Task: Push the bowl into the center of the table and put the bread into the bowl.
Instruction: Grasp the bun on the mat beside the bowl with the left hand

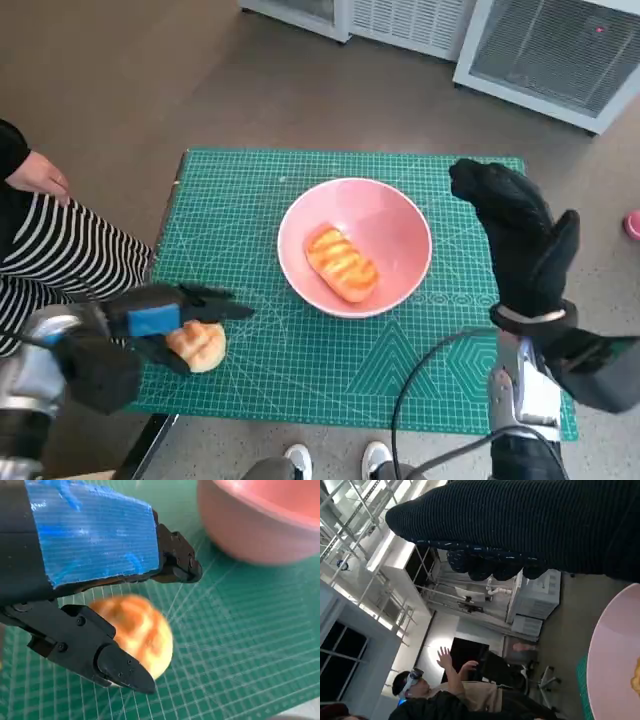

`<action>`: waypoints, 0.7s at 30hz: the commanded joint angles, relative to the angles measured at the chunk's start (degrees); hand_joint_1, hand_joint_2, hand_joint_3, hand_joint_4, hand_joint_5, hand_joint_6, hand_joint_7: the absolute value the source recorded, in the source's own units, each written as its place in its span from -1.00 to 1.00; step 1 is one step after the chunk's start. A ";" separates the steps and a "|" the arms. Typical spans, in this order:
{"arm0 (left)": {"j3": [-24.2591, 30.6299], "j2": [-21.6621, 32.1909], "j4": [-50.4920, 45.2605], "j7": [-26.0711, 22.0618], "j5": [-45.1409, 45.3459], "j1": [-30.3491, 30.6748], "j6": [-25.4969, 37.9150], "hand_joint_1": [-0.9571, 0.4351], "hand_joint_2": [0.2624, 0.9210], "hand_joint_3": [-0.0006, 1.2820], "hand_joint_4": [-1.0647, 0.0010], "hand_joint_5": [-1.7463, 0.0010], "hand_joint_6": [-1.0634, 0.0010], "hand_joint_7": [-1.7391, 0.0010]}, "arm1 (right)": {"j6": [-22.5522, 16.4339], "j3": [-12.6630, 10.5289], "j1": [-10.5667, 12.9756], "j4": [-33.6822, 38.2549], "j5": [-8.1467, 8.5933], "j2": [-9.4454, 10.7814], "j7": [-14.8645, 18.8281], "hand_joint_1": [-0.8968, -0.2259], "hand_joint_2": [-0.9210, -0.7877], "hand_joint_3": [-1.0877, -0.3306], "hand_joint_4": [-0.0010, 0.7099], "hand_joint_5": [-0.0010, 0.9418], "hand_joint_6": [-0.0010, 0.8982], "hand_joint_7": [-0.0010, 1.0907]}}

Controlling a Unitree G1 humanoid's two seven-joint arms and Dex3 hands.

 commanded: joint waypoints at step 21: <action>-0.07 4.08 -5.86 -3.38 -3.94 -3.83 3.43 0.38 0.97 -0.91 -0.29 -0.37 -0.31 -0.21 | 1.36 -0.65 1.89 -0.74 -0.57 0.41 -1.62 -0.36 -1.00 0.01 -0.54 -0.98 -0.91 -0.05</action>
